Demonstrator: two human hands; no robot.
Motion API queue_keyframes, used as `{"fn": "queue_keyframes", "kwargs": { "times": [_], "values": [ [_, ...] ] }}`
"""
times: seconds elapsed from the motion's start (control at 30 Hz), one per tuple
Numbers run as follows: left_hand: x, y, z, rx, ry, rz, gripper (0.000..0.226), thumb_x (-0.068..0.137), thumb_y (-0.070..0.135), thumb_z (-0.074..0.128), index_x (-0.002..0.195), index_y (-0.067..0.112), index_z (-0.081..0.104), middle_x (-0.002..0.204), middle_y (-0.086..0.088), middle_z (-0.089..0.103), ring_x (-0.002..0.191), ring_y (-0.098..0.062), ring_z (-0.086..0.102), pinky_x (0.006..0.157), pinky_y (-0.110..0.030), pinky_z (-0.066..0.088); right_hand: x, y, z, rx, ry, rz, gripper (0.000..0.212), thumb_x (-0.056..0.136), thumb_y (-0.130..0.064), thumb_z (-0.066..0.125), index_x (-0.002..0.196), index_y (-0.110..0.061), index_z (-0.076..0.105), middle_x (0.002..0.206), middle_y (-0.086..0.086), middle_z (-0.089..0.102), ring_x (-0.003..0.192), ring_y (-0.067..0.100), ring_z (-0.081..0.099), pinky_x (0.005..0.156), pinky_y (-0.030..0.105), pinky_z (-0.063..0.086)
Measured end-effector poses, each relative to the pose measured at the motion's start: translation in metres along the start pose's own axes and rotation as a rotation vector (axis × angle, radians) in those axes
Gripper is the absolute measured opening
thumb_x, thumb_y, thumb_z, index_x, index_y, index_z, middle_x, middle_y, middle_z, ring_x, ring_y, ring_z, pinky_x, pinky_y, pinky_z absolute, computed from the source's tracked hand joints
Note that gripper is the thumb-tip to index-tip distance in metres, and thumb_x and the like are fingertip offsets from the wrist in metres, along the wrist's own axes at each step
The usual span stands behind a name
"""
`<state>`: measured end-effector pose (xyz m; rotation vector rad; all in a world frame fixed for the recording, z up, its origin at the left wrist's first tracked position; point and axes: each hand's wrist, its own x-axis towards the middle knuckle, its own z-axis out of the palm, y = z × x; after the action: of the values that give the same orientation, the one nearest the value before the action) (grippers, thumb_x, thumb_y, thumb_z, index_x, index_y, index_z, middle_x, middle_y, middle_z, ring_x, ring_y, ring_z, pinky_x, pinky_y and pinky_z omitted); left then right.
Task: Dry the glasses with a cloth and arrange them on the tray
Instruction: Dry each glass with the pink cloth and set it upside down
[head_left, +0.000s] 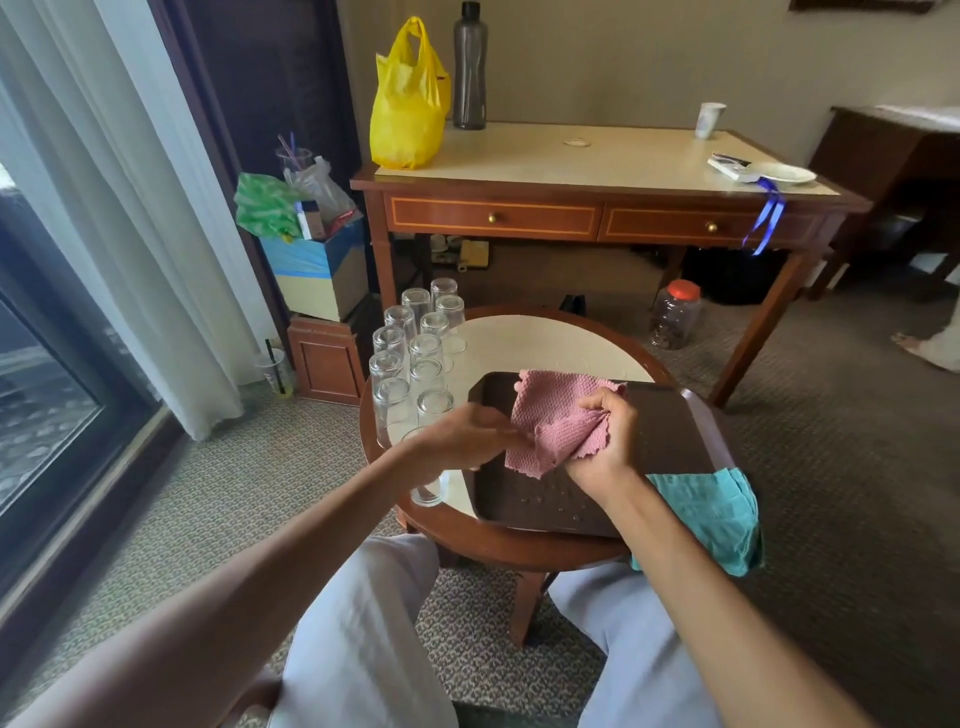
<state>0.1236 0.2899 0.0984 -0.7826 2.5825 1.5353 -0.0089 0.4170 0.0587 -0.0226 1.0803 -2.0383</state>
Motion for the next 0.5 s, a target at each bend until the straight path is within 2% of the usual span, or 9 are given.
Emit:
{"fn": "queue_keyframes", "kwargs": {
  "times": [0.07, 0.13, 0.2, 0.27, 0.3, 0.33, 0.4, 0.47, 0.5],
  "values": [
    [0.003, -0.001, 0.007, -0.088, -0.033, -0.049, 0.024, 0.096, 0.029, 0.071, 0.108, 0.009, 0.073, 0.095, -0.007, 0.068, 0.088, -0.016, 0.064, 0.074, -0.025, 0.055, 0.0, -0.002, 0.002, 0.002, 0.001, -0.012, 0.033, 0.072, -0.021, 0.058, 0.103, -0.013, 0.064, 0.116, 0.015, 0.06, 0.109, 0.035, 0.056, 0.083, 0.044, 0.055],
    [0.007, -0.003, 0.007, -0.17, -0.034, -0.023, 0.024, 0.096, 0.022, 0.071, 0.112, 0.004, 0.072, 0.096, -0.007, 0.07, 0.087, -0.014, 0.066, 0.071, -0.02, 0.057, 0.0, -0.006, 0.001, -0.026, -0.018, -0.032, 0.028, 0.077, -0.02, 0.057, 0.103, -0.013, 0.063, 0.114, 0.015, 0.06, 0.107, 0.034, 0.057, 0.083, 0.044, 0.055],
    [0.009, -0.001, 0.002, -0.229, -0.014, 0.034, 0.014, 0.096, 0.018, 0.071, 0.106, 0.008, 0.073, 0.1, -0.008, 0.073, 0.092, -0.016, 0.067, 0.07, -0.022, 0.055, -0.002, -0.013, -0.003, -0.088, -0.044, -0.039, 0.031, 0.076, -0.018, 0.061, 0.105, -0.009, 0.062, 0.108, 0.016, 0.062, 0.101, 0.033, 0.06, 0.083, 0.044, 0.055],
    [0.012, 0.003, -0.007, -0.318, 0.034, 0.066, 0.004, 0.097, 0.02, 0.07, 0.096, 0.016, 0.072, 0.097, -0.006, 0.073, 0.094, -0.016, 0.067, 0.077, -0.029, 0.055, -0.002, -0.02, -0.01, -0.215, -0.082, -0.022, 0.049, 0.067, -0.02, 0.071, 0.112, -0.004, 0.062, 0.11, 0.021, 0.064, 0.103, 0.038, 0.061, 0.084, 0.045, 0.056],
    [0.014, 0.005, -0.012, -0.375, 0.061, 0.076, 0.006, 0.097, 0.021, 0.069, 0.092, 0.019, 0.07, 0.093, -0.002, 0.073, 0.093, -0.016, 0.067, 0.079, -0.032, 0.055, -0.001, -0.023, -0.013, -0.294, -0.077, -0.024, 0.05, 0.068, -0.019, 0.074, 0.113, -0.002, 0.063, 0.11, 0.021, 0.065, 0.106, 0.04, 0.061, 0.078, 0.043, 0.057],
    [0.015, 0.006, -0.016, -0.422, 0.078, 0.085, 0.007, 0.097, 0.024, 0.07, 0.092, 0.019, 0.07, 0.092, 0.0, 0.074, 0.094, -0.016, 0.068, 0.081, -0.034, 0.055, 0.001, -0.024, -0.015, -0.357, -0.044, -0.033, 0.043, 0.073, -0.018, 0.077, 0.111, -0.003, 0.064, 0.108, 0.019, 0.067, 0.106, 0.04, 0.062, 0.069, 0.041, 0.058],
    [0.016, 0.009, -0.023, -0.502, 0.085, 0.073, 0.018, 0.094, 0.032, 0.072, 0.105, 0.018, 0.071, 0.107, -0.003, 0.075, 0.105, -0.021, 0.069, 0.088, -0.041, 0.057, 0.001, -0.026, -0.017, -0.414, 0.003, -0.043, 0.025, 0.082, -0.013, 0.078, 0.103, -0.007, 0.067, 0.104, 0.012, 0.072, 0.105, 0.036, 0.066, 0.061, 0.038, 0.058],
    [0.017, 0.009, -0.025, -0.549, 0.083, 0.018, 0.034, 0.092, 0.041, 0.072, 0.12, 0.021, 0.069, 0.121, -0.004, 0.072, 0.113, -0.025, 0.068, 0.095, -0.048, 0.057, 0.0, -0.025, -0.016, -0.478, -0.001, -0.059, 0.022, 0.079, -0.015, 0.081, 0.097, -0.013, 0.068, 0.101, 0.006, 0.074, 0.105, 0.031, 0.066, 0.062, 0.033, 0.055],
    [0.017, 0.009, -0.024, -0.535, 0.098, -0.011, 0.035, 0.094, 0.043, 0.07, 0.122, 0.023, 0.068, 0.123, -0.003, 0.071, 0.114, -0.025, 0.066, 0.096, -0.05, 0.057, 0.001, -0.023, -0.015, -0.512, 0.0, -0.074, 0.024, 0.078, -0.016, 0.083, 0.096, -0.015, 0.067, 0.1, 0.004, 0.074, 0.103, 0.028, 0.066, 0.061, 0.03, 0.054]
  ]
}}
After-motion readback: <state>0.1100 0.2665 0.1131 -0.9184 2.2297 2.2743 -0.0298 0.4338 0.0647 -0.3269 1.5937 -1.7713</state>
